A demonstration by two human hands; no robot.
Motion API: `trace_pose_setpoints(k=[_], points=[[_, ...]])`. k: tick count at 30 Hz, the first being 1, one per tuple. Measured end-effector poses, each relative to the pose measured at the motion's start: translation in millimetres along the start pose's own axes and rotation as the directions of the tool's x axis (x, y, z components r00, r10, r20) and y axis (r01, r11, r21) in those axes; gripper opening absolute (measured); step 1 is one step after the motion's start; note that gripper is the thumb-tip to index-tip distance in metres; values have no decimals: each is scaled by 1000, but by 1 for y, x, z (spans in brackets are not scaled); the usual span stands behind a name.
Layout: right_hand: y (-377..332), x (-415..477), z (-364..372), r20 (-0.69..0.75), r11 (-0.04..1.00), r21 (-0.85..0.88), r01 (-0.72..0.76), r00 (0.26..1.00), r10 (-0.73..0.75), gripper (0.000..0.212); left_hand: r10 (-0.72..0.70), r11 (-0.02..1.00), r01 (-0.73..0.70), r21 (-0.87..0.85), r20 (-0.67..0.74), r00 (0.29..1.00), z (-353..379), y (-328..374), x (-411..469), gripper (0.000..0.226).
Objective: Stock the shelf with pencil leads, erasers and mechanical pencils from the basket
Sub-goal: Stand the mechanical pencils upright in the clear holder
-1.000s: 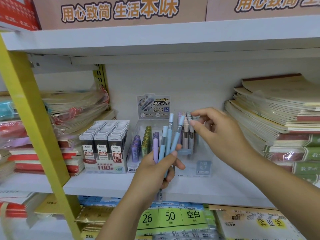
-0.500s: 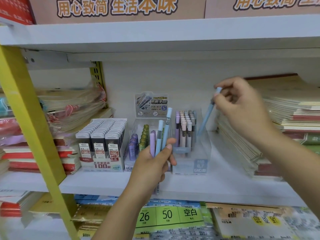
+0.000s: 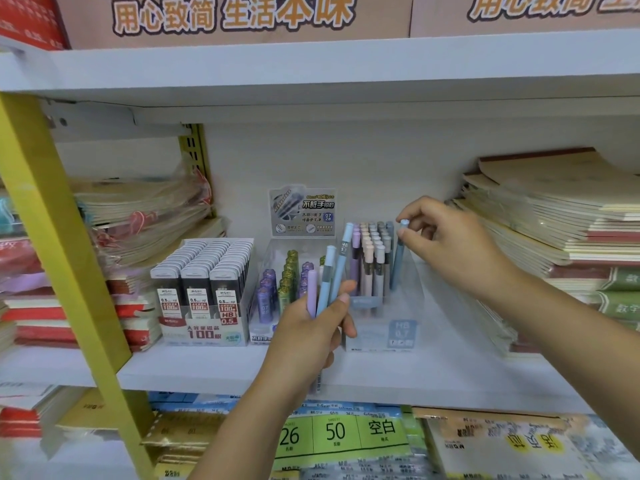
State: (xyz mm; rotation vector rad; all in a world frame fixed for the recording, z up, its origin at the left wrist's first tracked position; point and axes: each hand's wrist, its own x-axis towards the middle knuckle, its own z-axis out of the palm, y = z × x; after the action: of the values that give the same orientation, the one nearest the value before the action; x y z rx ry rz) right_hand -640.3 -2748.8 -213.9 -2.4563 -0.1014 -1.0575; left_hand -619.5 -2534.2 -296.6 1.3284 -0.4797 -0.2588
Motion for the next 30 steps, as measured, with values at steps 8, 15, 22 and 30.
trace_pose_setpoints(k=[8, 15, 22, 30], points=[[10, 4, 9, -14, 992, -126, 14, 1000, -16, 14, -12, 1000, 12, -26, 6, 1000, 1, 1, -1, 24], [6, 3, 12, 3, 970, -231, -78, 997, 81, 20, -14, 1000, 14, -5, 23, 1000, 1, 3, -2, 21], [-47, -27, 1, 159, 824, 515, -235, 971, 178, 21, -4, 1000, 3, 7, 168, 986, 7, 6, -7, 22], [-54, -29, -7, 167, 678, 678, -283, 958, 232, 17, -10, 999, 2, 47, 173, 985, 11, 6, -9, 18]])
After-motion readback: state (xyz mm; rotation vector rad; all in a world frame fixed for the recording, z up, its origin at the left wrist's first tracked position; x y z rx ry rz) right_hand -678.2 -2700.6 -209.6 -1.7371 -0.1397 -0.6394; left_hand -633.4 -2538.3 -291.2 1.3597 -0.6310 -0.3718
